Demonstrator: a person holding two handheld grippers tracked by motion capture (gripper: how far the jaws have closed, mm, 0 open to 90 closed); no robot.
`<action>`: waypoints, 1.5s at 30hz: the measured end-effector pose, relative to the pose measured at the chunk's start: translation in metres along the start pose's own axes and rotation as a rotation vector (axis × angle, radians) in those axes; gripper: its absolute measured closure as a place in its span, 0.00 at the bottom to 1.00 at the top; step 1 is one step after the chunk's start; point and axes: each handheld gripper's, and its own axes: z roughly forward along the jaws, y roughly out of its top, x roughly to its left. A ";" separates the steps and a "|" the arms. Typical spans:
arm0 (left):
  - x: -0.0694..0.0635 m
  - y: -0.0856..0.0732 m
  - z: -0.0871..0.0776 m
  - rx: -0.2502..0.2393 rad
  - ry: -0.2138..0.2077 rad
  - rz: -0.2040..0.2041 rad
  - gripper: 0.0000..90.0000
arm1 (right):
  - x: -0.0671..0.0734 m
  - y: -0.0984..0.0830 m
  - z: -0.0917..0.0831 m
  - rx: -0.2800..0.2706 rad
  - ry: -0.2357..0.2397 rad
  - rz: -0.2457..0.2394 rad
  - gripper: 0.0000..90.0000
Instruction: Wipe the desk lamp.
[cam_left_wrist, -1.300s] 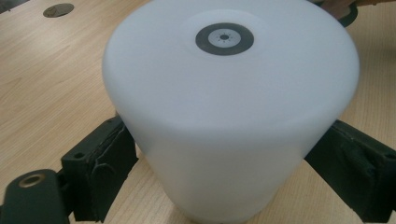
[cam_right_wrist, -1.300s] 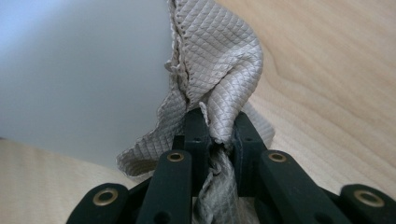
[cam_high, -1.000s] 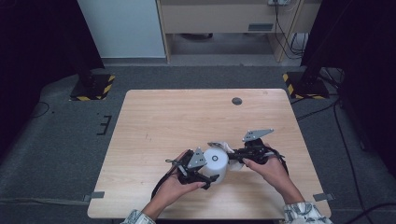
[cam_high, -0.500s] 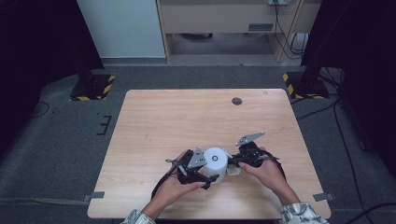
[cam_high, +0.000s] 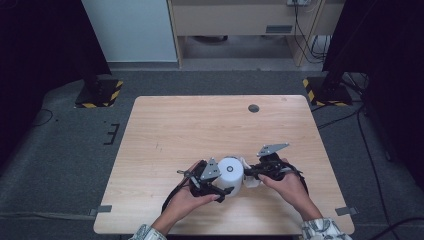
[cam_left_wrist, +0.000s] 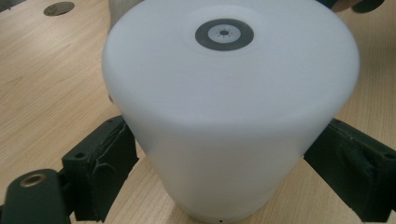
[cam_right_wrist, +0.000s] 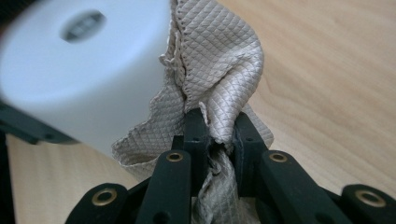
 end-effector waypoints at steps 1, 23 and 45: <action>0.000 0.000 0.000 0.000 0.002 -0.001 0.11 | 0.001 0.001 -0.003 -0.011 0.002 -0.002 0.88; 0.009 -0.004 -0.003 -0.030 -0.022 -0.044 0.17 | 0.015 -0.014 -0.024 -0.061 0.035 -0.055 0.89; 0.012 -0.006 -0.003 -0.030 -0.033 -0.045 0.15 | 0.019 -0.025 -0.001 0.066 0.042 -0.062 0.89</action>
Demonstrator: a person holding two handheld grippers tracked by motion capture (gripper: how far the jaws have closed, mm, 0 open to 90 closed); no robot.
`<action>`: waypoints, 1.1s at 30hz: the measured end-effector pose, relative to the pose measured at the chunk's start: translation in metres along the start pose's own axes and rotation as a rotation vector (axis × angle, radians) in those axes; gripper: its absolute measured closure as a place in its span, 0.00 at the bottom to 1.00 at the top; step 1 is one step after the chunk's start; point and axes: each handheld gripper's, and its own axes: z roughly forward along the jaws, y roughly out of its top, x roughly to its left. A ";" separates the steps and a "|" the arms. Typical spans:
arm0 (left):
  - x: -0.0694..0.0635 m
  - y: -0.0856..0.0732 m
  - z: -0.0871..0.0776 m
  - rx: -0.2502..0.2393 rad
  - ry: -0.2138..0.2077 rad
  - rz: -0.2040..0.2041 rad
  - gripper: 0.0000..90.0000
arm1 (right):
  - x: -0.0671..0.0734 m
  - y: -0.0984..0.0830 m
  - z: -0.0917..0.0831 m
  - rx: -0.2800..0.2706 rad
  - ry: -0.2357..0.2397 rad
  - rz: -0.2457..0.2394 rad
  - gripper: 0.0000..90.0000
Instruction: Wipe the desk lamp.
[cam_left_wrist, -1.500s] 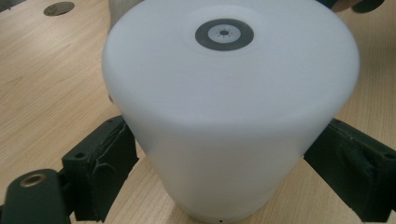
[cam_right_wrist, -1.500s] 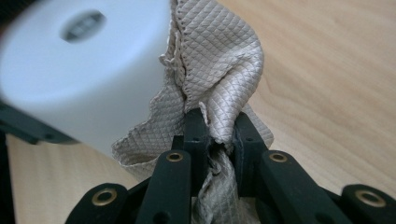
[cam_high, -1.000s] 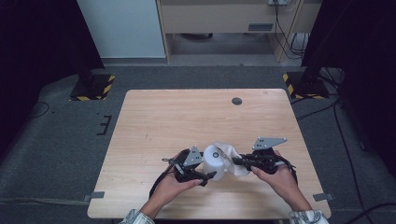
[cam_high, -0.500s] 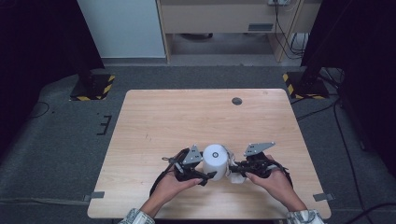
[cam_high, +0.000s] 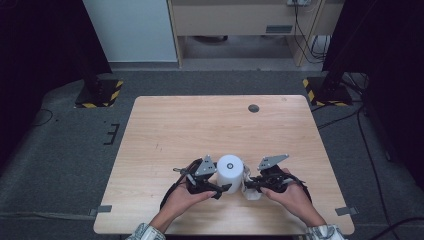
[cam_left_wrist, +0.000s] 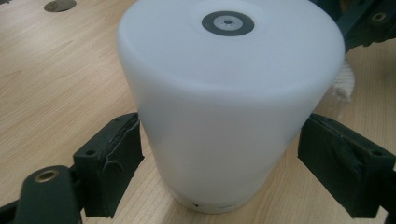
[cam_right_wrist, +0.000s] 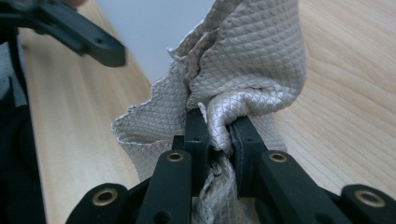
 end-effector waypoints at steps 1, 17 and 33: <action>0.000 0.000 0.000 0.000 0.000 0.001 0.15 | 0.003 0.002 -0.004 -0.013 0.001 -0.006 0.89; 0.002 0.000 -0.002 0.004 -0.006 0.003 0.14 | 0.011 0.008 -0.019 -0.110 0.048 -0.026 0.89; 0.004 0.000 -0.002 0.006 -0.002 -0.004 0.13 | 0.008 -0.003 0.013 0.033 0.062 -0.008 0.88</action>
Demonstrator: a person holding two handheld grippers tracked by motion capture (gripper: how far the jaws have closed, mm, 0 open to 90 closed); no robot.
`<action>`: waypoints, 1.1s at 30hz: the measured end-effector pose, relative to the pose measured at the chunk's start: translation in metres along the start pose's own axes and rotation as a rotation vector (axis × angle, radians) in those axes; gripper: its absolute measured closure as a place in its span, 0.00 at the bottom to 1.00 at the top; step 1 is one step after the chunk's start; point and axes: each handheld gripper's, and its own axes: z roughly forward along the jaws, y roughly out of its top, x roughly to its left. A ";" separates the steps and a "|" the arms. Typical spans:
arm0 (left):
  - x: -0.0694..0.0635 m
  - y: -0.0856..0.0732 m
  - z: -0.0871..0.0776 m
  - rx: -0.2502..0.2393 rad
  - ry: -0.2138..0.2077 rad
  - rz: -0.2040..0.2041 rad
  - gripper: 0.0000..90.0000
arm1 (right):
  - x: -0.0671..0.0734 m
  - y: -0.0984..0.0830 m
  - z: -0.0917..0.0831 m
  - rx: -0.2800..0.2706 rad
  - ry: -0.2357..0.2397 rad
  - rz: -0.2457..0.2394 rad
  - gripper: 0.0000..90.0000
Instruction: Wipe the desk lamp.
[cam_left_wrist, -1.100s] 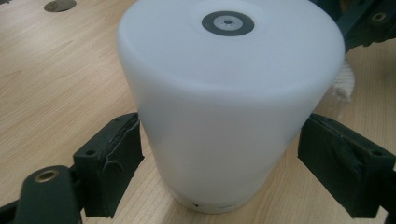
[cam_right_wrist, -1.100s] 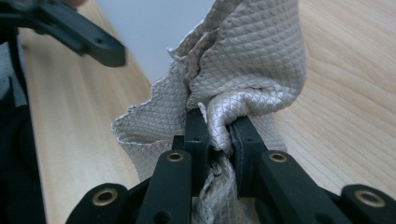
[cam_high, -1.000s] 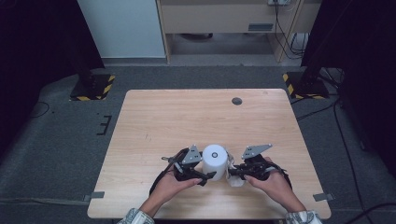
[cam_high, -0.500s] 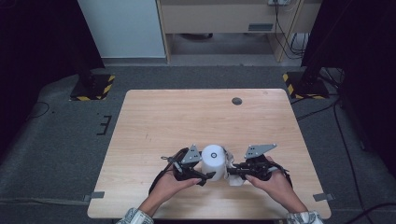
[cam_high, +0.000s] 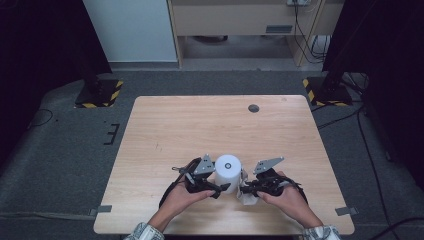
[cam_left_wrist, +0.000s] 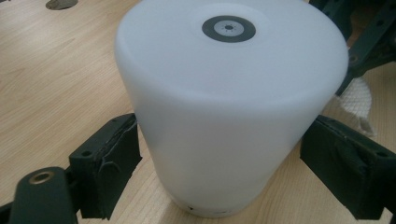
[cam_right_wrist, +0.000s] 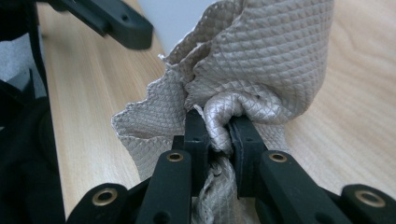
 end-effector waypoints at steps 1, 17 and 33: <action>0.000 0.000 0.000 -0.001 0.000 0.000 0.13 | -0.001 -0.001 0.003 0.014 -0.001 0.007 0.88; 0.001 0.000 -0.001 -0.001 -0.002 0.000 0.13 | 0.007 0.005 -0.008 -0.024 -0.008 -0.016 0.88; 0.001 0.000 -0.001 -0.003 -0.005 -0.002 0.14 | 0.011 0.011 -0.025 -0.123 0.021 -0.030 0.88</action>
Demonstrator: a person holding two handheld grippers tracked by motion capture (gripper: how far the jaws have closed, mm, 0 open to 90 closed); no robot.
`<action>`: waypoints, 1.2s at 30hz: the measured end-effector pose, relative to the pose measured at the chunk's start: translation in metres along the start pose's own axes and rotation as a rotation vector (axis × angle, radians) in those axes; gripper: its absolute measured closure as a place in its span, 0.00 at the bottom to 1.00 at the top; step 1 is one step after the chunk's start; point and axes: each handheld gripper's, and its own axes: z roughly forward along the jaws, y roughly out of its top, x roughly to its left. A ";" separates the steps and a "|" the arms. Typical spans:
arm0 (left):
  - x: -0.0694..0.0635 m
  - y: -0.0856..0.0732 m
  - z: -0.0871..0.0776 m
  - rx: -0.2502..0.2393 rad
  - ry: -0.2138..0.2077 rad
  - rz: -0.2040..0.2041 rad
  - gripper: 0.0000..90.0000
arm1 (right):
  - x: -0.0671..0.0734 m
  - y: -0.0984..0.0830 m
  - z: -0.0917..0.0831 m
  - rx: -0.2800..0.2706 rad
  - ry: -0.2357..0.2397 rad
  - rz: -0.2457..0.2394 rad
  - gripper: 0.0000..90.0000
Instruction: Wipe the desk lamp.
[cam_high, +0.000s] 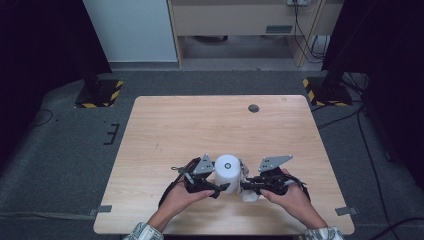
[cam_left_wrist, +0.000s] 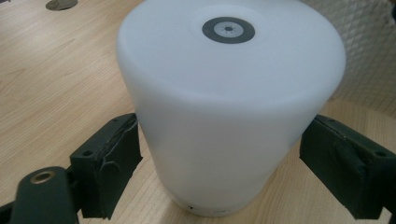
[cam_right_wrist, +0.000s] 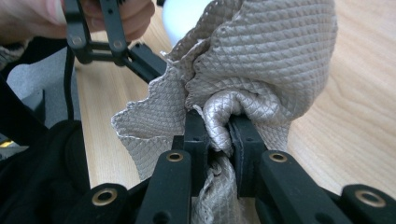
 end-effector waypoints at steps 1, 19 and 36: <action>0.000 0.000 0.000 0.000 0.000 0.000 0.14 | 0.000 0.000 0.000 0.000 0.000 0.000 0.88; 0.000 0.000 0.000 0.000 -0.002 0.001 0.14 | -0.001 -0.007 0.012 0.066 0.012 -0.016 0.88; 0.002 -0.002 -0.002 0.002 -0.012 0.005 0.15 | 0.011 0.001 0.012 0.022 0.116 -0.044 0.88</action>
